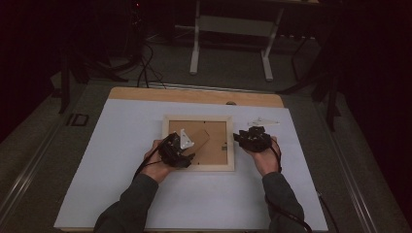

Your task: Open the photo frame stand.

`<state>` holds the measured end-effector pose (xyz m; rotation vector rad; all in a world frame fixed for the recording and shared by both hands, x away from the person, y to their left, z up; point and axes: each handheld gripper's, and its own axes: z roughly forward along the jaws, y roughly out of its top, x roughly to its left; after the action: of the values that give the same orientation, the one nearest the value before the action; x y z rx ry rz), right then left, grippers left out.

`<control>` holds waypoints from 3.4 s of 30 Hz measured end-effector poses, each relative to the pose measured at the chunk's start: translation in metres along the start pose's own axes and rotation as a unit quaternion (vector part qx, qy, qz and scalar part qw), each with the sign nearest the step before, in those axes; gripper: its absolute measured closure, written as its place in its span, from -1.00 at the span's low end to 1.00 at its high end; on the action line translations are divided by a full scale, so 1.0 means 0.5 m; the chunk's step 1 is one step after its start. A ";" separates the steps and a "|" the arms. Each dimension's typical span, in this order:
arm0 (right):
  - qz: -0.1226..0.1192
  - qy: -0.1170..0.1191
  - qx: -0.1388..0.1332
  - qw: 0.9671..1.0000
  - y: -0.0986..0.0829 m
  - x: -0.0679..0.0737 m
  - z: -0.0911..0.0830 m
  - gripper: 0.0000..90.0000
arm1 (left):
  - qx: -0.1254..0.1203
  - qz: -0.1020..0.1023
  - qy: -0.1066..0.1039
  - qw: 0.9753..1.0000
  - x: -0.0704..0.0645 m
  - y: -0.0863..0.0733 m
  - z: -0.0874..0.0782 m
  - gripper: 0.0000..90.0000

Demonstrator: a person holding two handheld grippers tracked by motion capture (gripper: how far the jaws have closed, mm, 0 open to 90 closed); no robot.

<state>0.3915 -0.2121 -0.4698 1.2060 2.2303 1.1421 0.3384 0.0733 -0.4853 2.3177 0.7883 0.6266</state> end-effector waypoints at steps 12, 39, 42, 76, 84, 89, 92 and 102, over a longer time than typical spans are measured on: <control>0.014 0.029 0.022 0.999 0.017 0.004 0.031 0.16 | -0.012 0.011 0.018 1.000 -0.013 -0.006 -0.007 -0.15; 0.106 0.096 0.031 0.989 0.017 -0.031 0.057 0.19 | -0.036 0.041 0.051 0.997 -0.032 -0.013 -0.016 -0.15; 0.110 0.105 0.032 0.988 0.019 -0.034 0.056 0.20 | -0.043 0.047 0.058 0.996 -0.034 -0.013 -0.017 -0.15; 0.112 0.102 0.014 0.988 0.017 -0.033 0.040 0.31 | -0.038 -0.007 0.005 0.999 0.006 -0.013 -0.029 -0.40; 0.110 0.101 0.015 0.989 0.019 -0.030 0.039 0.31 | -0.055 -0.072 -0.066 0.994 0.042 -0.010 -0.036 -0.30; 0.110 0.100 0.014 0.989 0.019 -0.030 0.038 0.31 | -0.050 -0.114 -0.110 0.986 0.063 -0.009 -0.031 -0.31; 0.108 0.100 0.013 0.989 0.019 -0.029 0.038 0.31 | -0.049 -0.134 -0.131 0.981 0.074 -0.011 -0.026 -0.31; 0.102 0.099 0.012 0.990 0.020 -0.027 0.036 0.31 | -0.034 -0.147 -0.170 0.974 0.088 -0.016 -0.009 -0.10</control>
<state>0.4159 -0.2116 -0.4734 1.4142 2.3088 1.3707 0.3641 0.1094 -0.4774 2.1091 0.9031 0.1179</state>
